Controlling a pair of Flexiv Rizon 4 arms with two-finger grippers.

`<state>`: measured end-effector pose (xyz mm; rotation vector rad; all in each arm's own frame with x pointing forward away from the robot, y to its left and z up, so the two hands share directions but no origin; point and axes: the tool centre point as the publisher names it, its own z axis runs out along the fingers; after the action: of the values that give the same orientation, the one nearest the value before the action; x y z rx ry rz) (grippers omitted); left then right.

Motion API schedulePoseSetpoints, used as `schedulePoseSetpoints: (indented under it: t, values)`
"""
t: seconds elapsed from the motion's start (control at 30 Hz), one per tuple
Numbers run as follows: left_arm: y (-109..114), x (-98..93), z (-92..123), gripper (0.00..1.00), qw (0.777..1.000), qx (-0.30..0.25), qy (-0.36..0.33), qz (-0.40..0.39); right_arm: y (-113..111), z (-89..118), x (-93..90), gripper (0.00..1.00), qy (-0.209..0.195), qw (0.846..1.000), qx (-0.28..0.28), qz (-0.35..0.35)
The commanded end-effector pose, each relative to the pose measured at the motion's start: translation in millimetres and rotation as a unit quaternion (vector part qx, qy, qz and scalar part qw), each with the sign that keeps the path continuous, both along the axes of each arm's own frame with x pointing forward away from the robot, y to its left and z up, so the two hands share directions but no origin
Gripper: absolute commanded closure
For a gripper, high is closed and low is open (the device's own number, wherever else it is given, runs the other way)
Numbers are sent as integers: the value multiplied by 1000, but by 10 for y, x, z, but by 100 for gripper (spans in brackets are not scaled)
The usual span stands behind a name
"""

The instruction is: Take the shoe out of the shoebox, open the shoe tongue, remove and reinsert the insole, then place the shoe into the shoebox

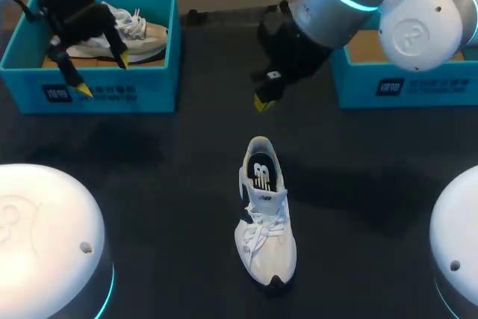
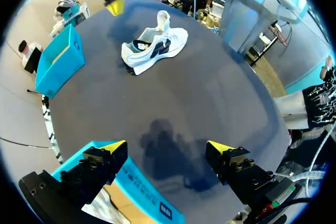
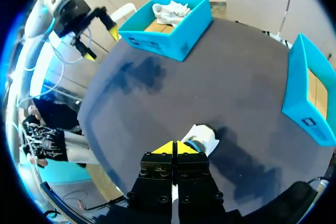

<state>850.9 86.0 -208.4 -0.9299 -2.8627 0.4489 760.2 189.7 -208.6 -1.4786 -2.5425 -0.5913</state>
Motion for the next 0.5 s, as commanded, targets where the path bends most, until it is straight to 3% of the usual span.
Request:
schedulePoseSetpoints:
  t: [0.03,0.5]
  values:
    - [269,168,125,0,1000,-13,6,-15,148,-112,-199,100,-23,997,-65,-33]
    - [269,168,125,0,1000,-13,6,-15,152,-172,-236,100,-11,996,-70,-46]
